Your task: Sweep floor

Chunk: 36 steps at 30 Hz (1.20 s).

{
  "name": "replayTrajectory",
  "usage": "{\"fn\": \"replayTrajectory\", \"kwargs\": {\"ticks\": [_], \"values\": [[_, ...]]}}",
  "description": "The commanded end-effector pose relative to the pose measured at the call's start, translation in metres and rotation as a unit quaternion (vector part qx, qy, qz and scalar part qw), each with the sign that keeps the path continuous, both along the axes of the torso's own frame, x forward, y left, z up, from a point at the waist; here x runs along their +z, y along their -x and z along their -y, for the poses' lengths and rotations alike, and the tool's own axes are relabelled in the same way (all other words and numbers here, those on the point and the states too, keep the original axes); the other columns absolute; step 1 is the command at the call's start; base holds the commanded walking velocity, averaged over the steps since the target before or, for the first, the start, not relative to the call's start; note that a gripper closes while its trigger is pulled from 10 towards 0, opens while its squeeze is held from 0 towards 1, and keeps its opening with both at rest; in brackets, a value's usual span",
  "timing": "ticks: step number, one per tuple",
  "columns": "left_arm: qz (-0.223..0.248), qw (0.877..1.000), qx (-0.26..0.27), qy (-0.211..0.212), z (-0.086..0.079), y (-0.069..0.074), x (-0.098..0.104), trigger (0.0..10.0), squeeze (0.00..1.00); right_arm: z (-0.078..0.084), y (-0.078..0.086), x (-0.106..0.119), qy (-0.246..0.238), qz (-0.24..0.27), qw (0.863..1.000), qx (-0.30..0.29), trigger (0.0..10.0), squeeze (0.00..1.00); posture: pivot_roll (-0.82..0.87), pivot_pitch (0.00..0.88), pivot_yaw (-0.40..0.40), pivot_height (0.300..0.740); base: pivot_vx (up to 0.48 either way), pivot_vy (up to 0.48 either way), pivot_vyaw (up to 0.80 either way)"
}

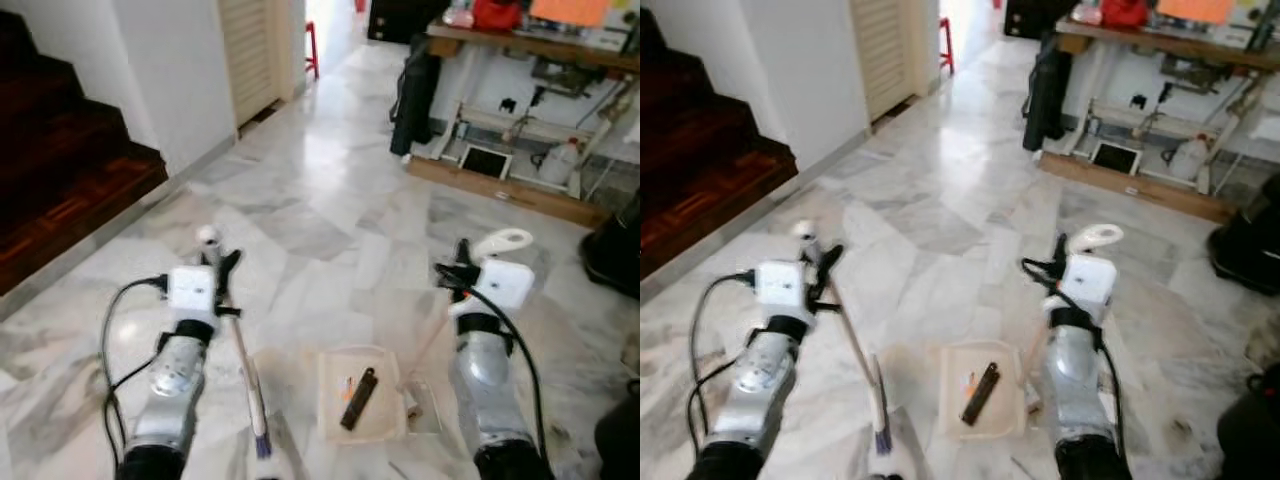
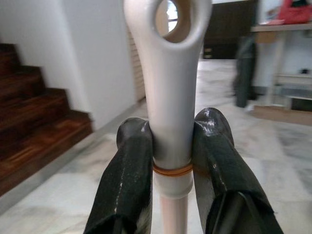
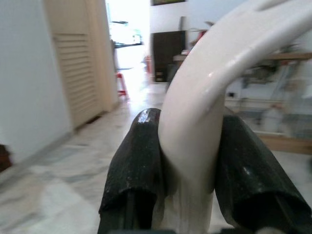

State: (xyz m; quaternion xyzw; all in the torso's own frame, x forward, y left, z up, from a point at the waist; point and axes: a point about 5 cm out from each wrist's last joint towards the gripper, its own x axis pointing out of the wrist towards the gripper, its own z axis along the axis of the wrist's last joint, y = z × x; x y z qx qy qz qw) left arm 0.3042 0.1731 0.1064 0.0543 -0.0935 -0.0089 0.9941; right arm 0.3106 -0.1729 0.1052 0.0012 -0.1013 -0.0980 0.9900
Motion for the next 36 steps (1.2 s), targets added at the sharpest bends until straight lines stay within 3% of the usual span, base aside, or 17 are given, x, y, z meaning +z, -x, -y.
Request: {"fn": "replayTrajectory", "kwargs": {"ticks": [1, 16, 36], "values": [[0.023, 1.000, -0.001, -0.004, 0.003, -0.001, 0.009, 10.0, 0.00, 0.000, -0.001, 0.008, -0.007, 0.018, 1.000, 0.000, 10.0, 0.00, 0.07, 0.000, -0.013, 0.740, 0.000, 0.000, 0.79], [0.020, 1.000, 0.010, -0.006, -0.001, 0.005, 0.007, 10.0, 0.00, 0.002, 0.000, 0.008, -0.025, 0.011, 1.000, -0.007, 10.0, 0.00, 0.07, 0.000, -0.022, 0.740, 0.000, 0.000, 0.74], [0.014, 1.000, 0.023, 0.004, -0.004, 0.013, 0.008, 10.0, 0.00, 0.009, -0.001, -0.002, -0.124, -0.025, 0.992, -0.024, 10.0, 0.00, 0.08, 0.009, -0.024, 0.740, 0.000, 0.000, 0.00]]}}
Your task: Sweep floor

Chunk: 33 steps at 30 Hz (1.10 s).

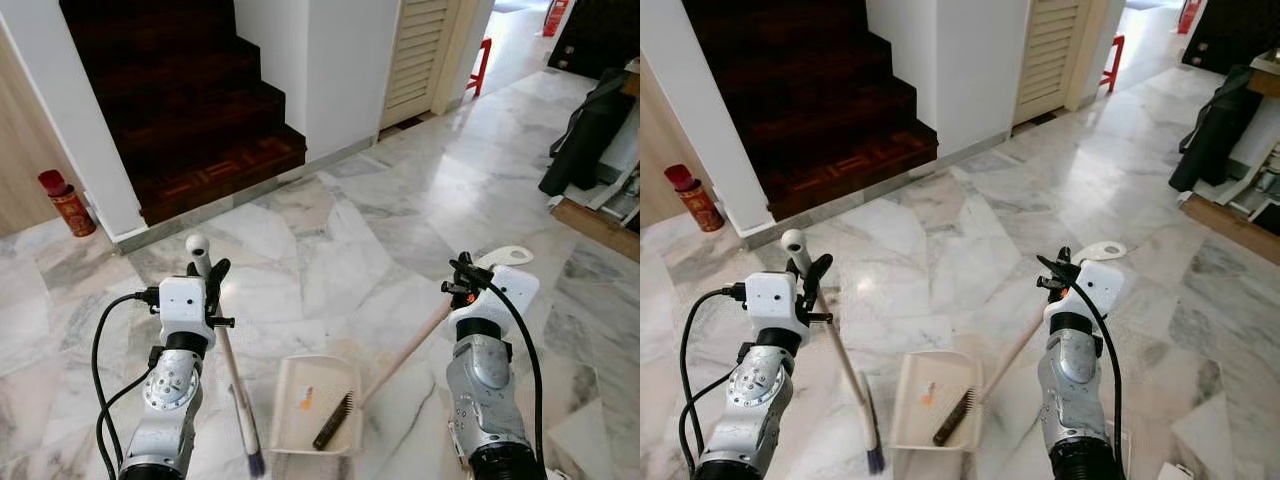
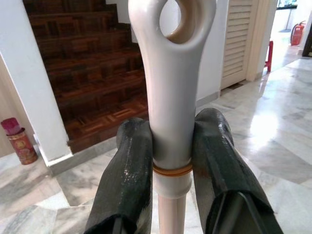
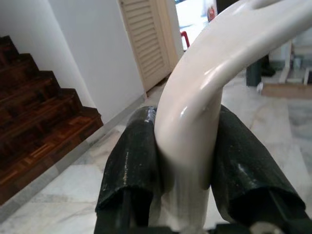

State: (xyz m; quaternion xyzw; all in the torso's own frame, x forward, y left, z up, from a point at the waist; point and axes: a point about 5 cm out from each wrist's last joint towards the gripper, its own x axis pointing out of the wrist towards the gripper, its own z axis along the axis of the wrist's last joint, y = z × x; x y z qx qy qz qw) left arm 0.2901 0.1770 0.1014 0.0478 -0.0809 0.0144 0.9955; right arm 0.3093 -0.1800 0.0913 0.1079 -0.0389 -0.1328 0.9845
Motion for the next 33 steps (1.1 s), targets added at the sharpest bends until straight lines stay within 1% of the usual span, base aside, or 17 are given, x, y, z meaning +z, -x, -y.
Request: {"fn": "replayTrajectory", "kwargs": {"ticks": [1, 10, 27, 33], "values": [[0.025, 1.000, 0.001, -0.005, -0.0003, -0.0010, 0.0127, 10.0, 0.00, 0.0018, -0.0026, 0.0122, -0.009, 0.026, 1.000, -0.004, 10.0, 0.00, 0.08, 0.011, -0.024, 0.740, 0.000, 0.259, 0.00], [0.026, 1.000, 0.003, -0.001, 0.0004, -0.0010, 0.0147, 10.0, 0.00, 0.0005, -0.0033, 0.0125, -0.015, 0.025, 1.000, 0.007, 10.0, 0.00, 0.09, 0.018, -0.026, 0.740, 0.000, 0.295, 0.00], [0.024, 1.000, 0.006, 0.001, 0.0001, -0.0002, 0.0150, 10.0, 0.00, 0.0011, -0.0041, 0.0147, -0.001, 0.025, 1.000, 0.012, 10.0, 0.00, 0.09, 0.017, -0.028, 0.740, 0.000, 0.315, 0.00], [0.023, 1.000, 0.007, 0.002, 0.0005, 0.0001, 0.0153, 10.0, 0.00, 0.0011, -0.0047, 0.0155, 0.002, 0.024, 1.000, 0.014, 10.0, 0.00, 0.09, 0.024, -0.030, 0.740, 0.000, 0.324, 0.56]]}}
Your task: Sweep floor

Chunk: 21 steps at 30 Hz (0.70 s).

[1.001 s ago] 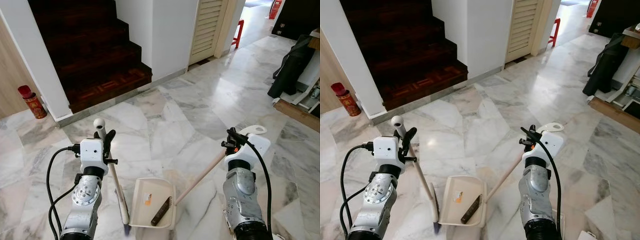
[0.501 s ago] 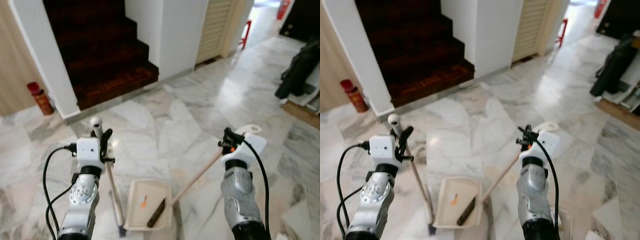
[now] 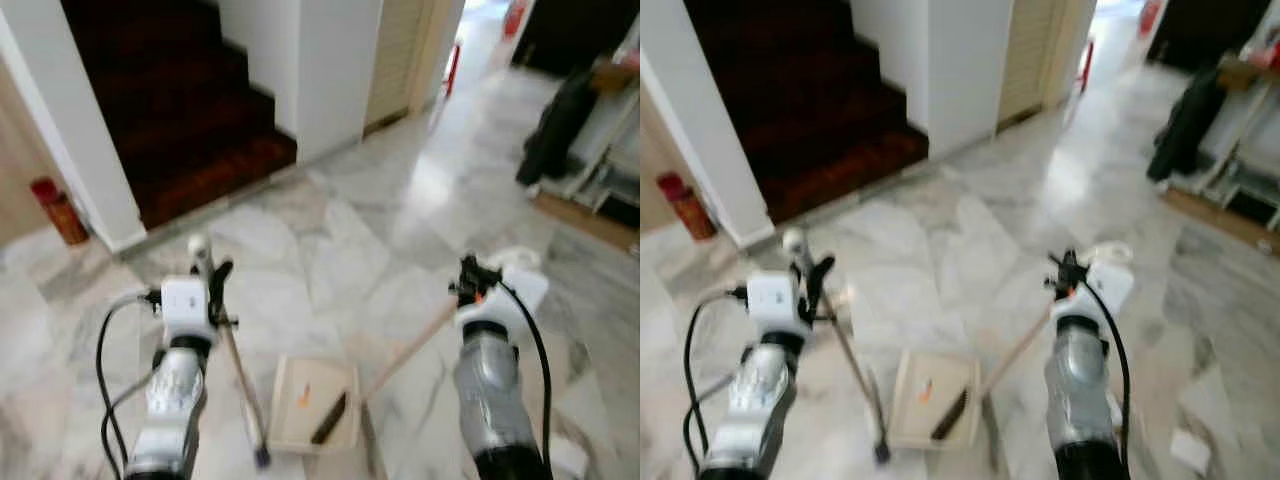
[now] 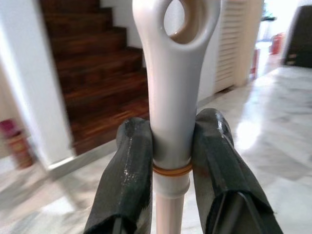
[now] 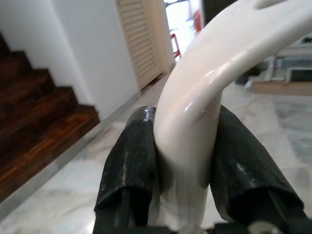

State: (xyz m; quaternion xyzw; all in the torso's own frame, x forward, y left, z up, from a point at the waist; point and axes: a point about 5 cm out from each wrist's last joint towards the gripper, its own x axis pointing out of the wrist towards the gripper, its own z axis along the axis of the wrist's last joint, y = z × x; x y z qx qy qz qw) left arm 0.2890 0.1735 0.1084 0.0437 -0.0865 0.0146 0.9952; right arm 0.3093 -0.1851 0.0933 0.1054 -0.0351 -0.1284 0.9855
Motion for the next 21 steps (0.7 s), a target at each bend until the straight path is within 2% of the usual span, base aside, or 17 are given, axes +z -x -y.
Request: {"fn": "replayTrajectory", "kwargs": {"ticks": [1, 21], "values": [[0.017, 1.000, 0.007, -0.002, -0.0032, -0.0013, 0.0085, 10.0, 0.00, -0.0042, -0.0051, 0.0135, -0.003, 0.027, 1.000, 0.010, 10.0, 0.00, 0.09, 0.027, -0.031, 0.740, 0.000, 0.326, 0.00], [0.015, 1.000, 0.009, -0.002, -0.0043, -0.0012, 0.0090, 10.0, 0.00, -0.0060, -0.0060, 0.0129, -0.013, 0.025, 0.999, 0.015, 10.0, 0.00, 0.09, 0.039, -0.028, 0.740, 0.000, 0.326, 0.00]]}}
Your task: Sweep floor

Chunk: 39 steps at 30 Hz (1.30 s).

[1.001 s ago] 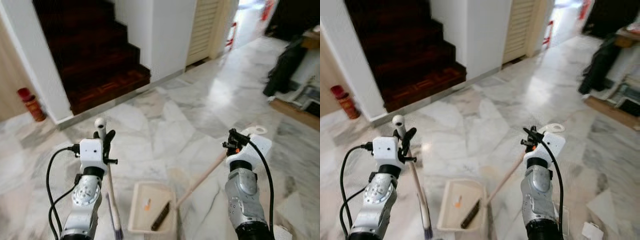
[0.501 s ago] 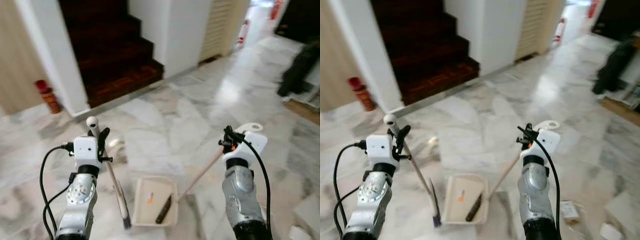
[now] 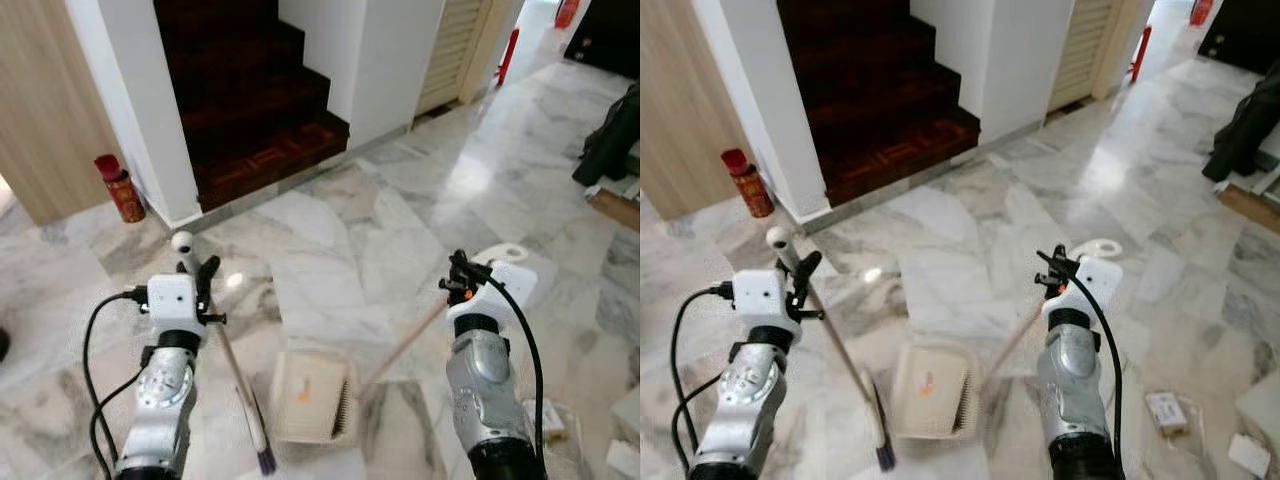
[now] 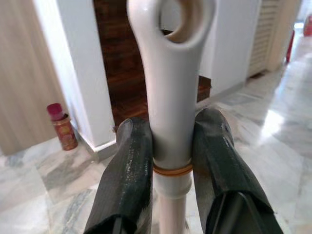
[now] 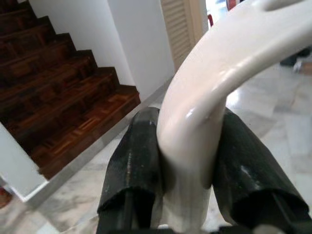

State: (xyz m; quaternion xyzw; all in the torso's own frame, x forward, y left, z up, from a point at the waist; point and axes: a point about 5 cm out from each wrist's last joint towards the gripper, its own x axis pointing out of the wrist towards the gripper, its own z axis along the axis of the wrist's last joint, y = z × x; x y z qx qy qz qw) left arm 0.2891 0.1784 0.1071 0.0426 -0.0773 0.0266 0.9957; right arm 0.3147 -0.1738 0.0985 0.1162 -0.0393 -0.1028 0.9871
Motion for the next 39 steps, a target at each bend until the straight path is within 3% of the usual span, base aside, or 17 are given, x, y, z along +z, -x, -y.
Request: {"fn": "replayTrajectory", "kwargs": {"ticks": [1, 6, 11, 39], "values": [[0.024, 1.000, -0.003, -0.004, 0.0007, -0.0010, 0.0105, 10.0, 0.00, 0.0054, -0.0005, 0.0078, -0.004, 0.017, 1.000, -0.011, 10.0, 0.00, 0.09, 0.040, -0.028, 0.740, 0.000, 0.326, 0.00], [0.023, 1.000, -0.004, -0.003, 0.0011, -0.0009, 0.0105, 10.0, 0.00, 0.0052, -0.0002, 0.0073, 0.007, 0.015, 1.000, -0.013, 10.0, 0.00, 0.09, 0.043, -0.028, 0.740, 0.000, 0.325, 0.00], [0.024, 1.000, -0.005, -0.002, 0.0020, -0.0011, 0.0109, 10.0, 0.00, 0.0043, -0.0004, 0.0075, 0.005, 0.014, 1.000, -0.011, 10.0, 0.00, 0.09, 0.045, -0.026, 0.740, 0.000, 0.326, 0.77], [0.022, 1.000, -0.006, -0.003, 0.0018, 0.0008, 0.0110, 10.0, 0.00, 0.0031, 0.0002, 0.0063, -0.004, 0.012, 1.000, -0.010, 10.0, 0.00, 0.10, 0.054, -0.025, 0.740, 0.000, 0.325, 0.00]]}}
